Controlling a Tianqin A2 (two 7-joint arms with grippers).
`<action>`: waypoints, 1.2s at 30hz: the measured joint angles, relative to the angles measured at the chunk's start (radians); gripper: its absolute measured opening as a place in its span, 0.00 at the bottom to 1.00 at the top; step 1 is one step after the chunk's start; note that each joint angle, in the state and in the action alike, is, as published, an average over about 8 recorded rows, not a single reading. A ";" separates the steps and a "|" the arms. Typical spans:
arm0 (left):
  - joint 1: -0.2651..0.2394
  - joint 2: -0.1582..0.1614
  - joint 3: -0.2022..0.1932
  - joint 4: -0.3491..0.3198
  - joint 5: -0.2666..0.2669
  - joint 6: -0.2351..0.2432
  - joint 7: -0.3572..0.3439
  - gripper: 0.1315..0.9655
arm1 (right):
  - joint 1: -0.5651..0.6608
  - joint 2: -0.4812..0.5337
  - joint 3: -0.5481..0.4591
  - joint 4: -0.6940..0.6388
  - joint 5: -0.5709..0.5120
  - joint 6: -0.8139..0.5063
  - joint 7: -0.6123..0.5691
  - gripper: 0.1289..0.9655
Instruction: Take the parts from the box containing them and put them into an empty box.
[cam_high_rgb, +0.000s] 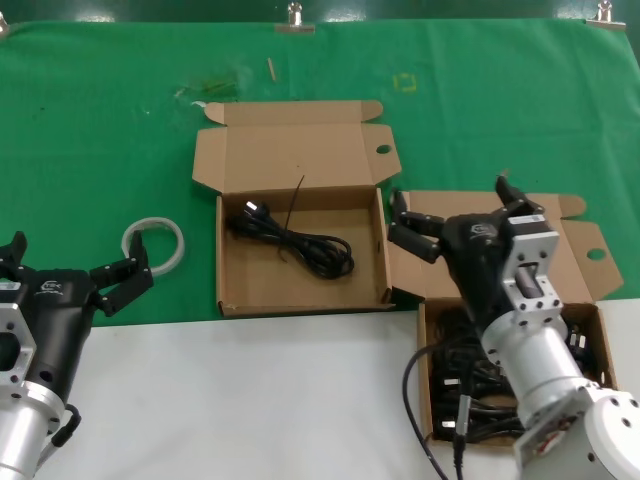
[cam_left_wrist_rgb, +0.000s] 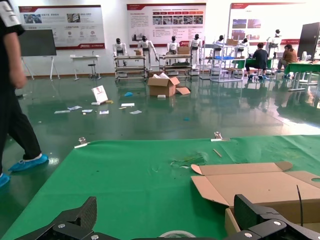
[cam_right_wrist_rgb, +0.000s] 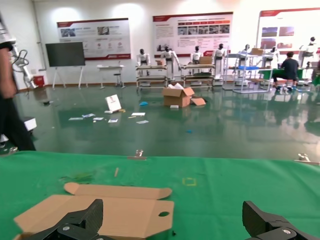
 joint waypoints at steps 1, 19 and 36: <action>0.000 0.000 0.000 0.000 0.000 0.000 0.000 1.00 | -0.007 0.000 0.010 0.004 -0.012 -0.006 0.014 1.00; 0.000 0.000 0.000 0.000 0.000 0.000 0.000 1.00 | -0.134 0.000 0.186 0.071 -0.240 -0.110 0.273 1.00; 0.000 0.000 0.000 0.000 0.000 0.000 0.000 1.00 | -0.160 0.000 0.223 0.085 -0.288 -0.132 0.327 1.00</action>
